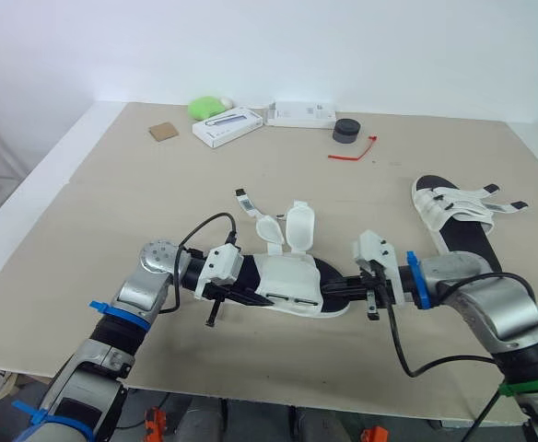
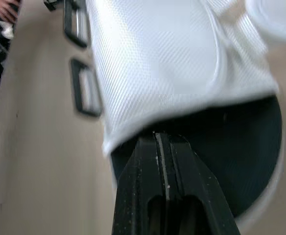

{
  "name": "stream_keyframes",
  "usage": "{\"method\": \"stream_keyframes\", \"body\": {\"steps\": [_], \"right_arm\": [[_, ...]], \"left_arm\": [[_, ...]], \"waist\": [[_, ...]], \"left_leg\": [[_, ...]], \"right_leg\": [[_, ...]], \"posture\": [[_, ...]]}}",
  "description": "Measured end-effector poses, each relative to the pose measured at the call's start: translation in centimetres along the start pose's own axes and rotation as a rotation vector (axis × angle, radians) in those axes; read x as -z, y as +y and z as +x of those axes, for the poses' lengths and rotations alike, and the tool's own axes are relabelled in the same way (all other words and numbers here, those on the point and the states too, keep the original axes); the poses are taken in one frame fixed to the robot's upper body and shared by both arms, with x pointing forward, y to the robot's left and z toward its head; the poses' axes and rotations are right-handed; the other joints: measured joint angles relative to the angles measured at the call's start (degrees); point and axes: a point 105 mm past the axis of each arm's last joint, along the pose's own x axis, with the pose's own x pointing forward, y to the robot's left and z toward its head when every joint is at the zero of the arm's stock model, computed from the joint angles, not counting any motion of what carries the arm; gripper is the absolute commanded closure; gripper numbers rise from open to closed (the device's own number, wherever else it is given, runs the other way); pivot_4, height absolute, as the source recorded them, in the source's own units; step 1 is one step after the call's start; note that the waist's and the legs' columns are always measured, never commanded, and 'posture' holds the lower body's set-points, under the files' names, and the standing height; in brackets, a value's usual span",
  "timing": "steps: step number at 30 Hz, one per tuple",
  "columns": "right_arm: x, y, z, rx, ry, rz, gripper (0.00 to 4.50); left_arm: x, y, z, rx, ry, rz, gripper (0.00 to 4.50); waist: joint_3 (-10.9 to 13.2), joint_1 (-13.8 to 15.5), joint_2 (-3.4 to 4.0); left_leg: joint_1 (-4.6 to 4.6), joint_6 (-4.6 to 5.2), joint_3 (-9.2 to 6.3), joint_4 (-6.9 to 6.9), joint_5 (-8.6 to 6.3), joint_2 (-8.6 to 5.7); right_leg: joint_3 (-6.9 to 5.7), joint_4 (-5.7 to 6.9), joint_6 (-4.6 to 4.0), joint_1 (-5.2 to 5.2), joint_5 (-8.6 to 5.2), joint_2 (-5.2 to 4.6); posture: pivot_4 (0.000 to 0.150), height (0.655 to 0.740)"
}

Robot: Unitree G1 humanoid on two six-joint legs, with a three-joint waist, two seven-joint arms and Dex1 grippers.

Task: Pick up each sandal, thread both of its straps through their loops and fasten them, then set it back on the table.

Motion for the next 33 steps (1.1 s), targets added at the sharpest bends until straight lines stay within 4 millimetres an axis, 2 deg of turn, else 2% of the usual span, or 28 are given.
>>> {"method": "stream_keyframes", "body": {"steps": [13, 22, 26, 33], "right_arm": [[-0.5, -0.9, 2.1, -0.015, -0.045, 0.035, 4.42], [-0.1, -1.2, 1.7, -0.031, -0.043, 0.037, 4.42], [-0.1, -1.9, 1.4, -0.029, -0.048, 0.039, 4.42], [-0.1, -2.0, 1.7, -0.034, -0.047, 0.039, 4.42]], "left_arm": [[0.3, 0.2, -0.4, -0.031, 0.002, -0.07, 4.5], [0.2, 0.4, 0.1, -0.03, -0.007, -0.077, 4.5], [0.1, 0.7, 0.4, -0.029, -0.014, -0.079, 4.5], [0.3, 0.8, 0.4, -0.025, -0.009, -0.069, 4.5]], "waist": [[0.0, -0.3, 0.01], [0.0, -0.2, 0.03], [0.0, 0.0, 0.03], [0.0, -0.1, 0.04]], "left_leg": [[0.13, -0.03, 0.08, -0.07, -0.02, 0.28], [0.15, -0.03, 0.29, -0.07, -0.02, 0.32], [0.15, -0.03, 0.34, -0.04, -0.02, 0.23], [0.24, -0.03, 0.4, -0.02, -0.02, 0.28]], "right_leg": [[-0.01, 0.03, -0.18, -0.06, 0.11, 0.21], [0.04, 0.01, -0.19, -0.05, 0.14, 0.17], [0.13, 0.0, -0.18, -0.03, 0.12, 0.1], [0.16, 0.0, -0.24, -0.01, 0.13, 0.13]], "posture": [[0.15, 0.74], [0.15, 0.74], [0.15, 0.74], [0.15, 0.74]]}}
